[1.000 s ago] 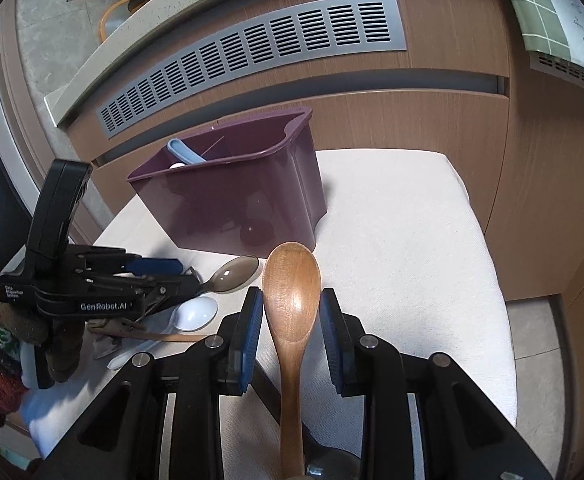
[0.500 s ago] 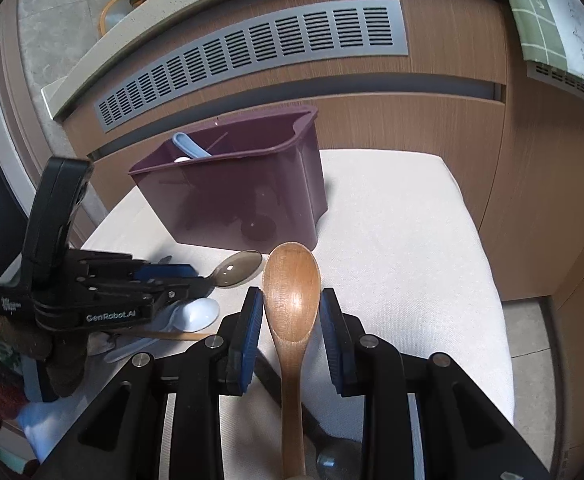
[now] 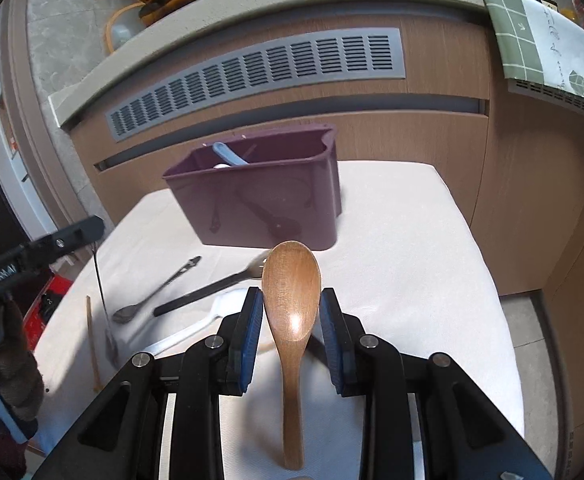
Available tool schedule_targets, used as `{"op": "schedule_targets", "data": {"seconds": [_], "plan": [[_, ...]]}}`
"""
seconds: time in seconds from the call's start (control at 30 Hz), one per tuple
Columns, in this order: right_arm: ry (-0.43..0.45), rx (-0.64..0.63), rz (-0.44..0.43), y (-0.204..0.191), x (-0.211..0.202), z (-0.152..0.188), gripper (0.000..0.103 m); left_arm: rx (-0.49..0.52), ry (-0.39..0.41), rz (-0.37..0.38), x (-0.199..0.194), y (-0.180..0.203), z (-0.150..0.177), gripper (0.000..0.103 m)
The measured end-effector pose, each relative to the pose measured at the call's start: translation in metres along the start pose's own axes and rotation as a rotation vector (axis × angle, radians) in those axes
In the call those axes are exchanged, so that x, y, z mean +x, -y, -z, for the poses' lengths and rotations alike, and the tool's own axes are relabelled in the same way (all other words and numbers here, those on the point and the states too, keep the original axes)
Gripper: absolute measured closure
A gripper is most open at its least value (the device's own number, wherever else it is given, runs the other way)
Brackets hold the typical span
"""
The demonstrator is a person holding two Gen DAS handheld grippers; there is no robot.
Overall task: Organize utensils
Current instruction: 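Lower the wooden spoon into the caddy with the right gripper while the left drops the opener in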
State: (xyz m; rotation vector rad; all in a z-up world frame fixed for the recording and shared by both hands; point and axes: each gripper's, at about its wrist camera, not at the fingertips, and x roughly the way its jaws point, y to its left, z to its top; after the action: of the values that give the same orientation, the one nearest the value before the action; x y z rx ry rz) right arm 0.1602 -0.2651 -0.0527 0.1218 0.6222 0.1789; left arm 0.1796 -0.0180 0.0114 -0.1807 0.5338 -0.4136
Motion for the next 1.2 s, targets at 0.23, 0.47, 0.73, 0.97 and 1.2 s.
{"op": "schedule_targets", "data": {"seconds": [0.23, 0.47, 0.73, 0.97, 1.2], "plan": [[0.082, -0.007, 0.005, -0.007, -0.021, -0.009, 0.076, -0.026, 0.094, 0.018, -0.030, 0.002, -0.015, 0.079], [0.292, -0.093, 0.008, -0.026, -0.061, -0.061, 0.076, 0.033, 0.201, 0.114, -0.050, 0.028, -0.088, 0.079], [0.554, -0.202, 0.008, -0.048, -0.117, -0.171, 0.076, 0.071, 0.340, 0.175, -0.060, 0.047, -0.172, 0.079], [0.534, -0.216, 0.008, -0.045, -0.076, -0.196, 0.076, 0.067, 0.321, 0.187, -0.011, 0.041, -0.191, 0.079], [0.422, -0.175, -0.015, -0.028, -0.005, -0.199, 0.076, -0.009, 0.225, 0.201, 0.063, 0.019, -0.188, 0.079]]}}
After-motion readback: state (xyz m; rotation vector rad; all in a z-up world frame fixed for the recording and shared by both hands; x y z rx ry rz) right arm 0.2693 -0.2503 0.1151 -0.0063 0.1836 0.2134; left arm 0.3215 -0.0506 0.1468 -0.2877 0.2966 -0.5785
